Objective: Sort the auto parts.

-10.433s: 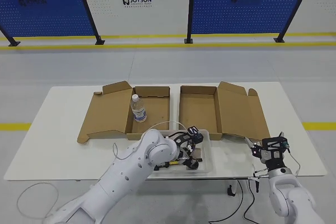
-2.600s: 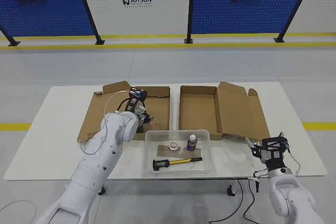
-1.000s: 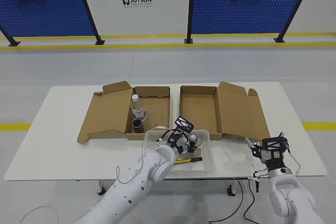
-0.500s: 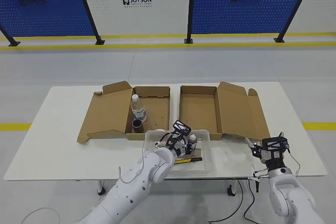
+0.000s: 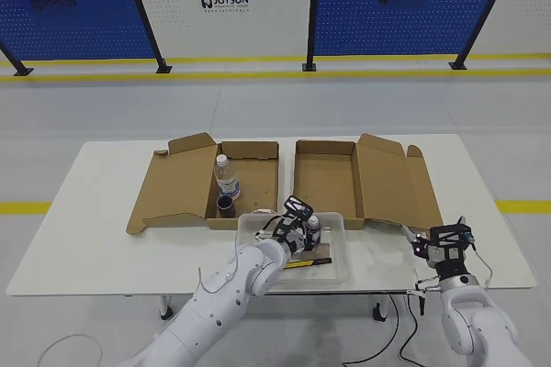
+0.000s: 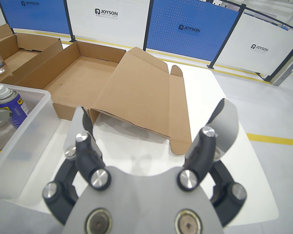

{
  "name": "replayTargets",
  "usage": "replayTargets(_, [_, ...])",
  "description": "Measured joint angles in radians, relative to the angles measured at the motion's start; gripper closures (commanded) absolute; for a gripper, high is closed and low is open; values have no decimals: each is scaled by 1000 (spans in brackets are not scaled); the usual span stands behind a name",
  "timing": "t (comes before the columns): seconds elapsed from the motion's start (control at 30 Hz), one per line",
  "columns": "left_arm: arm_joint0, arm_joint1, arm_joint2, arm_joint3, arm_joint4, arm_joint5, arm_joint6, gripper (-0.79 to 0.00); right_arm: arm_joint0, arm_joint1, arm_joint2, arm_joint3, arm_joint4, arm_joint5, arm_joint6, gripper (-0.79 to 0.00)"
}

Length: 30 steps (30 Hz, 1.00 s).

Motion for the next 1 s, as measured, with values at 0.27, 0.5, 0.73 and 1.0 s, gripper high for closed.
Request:
replayTargets(0.27, [-7,-12,10,8,-1,-8,4,-385,0,0,0,0,0,0,0,-785])
replayTargets(0.5, [-16,-22,17,22,-5,-17,8,-416,0,0,0,0,0,0,0,-785])
replayTargets(0.73, [-25,-31,21,39,-2,-22,8,-413,0,0,0,0,0,0,0,-785])
replayTargets(1.0, [-39,-43,33,63,-2,-29,3,-419,0,0,0,0,0,0,0,-785])
